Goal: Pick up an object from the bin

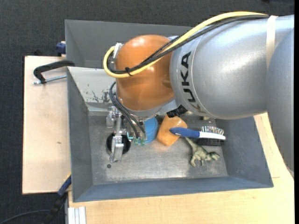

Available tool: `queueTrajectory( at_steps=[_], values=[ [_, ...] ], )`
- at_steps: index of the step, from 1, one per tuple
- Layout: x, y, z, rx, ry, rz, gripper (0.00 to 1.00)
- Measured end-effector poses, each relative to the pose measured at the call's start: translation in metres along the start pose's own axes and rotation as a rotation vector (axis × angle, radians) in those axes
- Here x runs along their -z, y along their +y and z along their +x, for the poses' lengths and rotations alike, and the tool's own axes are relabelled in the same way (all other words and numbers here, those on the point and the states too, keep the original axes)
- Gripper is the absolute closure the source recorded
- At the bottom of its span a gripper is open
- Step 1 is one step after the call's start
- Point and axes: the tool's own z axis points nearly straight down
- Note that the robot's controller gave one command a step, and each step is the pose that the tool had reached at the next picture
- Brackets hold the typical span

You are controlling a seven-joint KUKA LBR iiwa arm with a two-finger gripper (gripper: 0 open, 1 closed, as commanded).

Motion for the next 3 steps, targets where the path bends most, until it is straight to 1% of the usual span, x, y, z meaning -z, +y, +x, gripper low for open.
queueTrajectory(
  at_steps=[1,2,3],
  values=[
    [-0.123,-0.076,-0.047,0.363,-0.006,0.002,0.0],
    [-0.144,-0.047,-0.068,0.399,-0.022,-0.003,0.0],
    [-0.143,-0.047,-0.067,0.398,-0.018,-0.004,1.0]
  ],
)
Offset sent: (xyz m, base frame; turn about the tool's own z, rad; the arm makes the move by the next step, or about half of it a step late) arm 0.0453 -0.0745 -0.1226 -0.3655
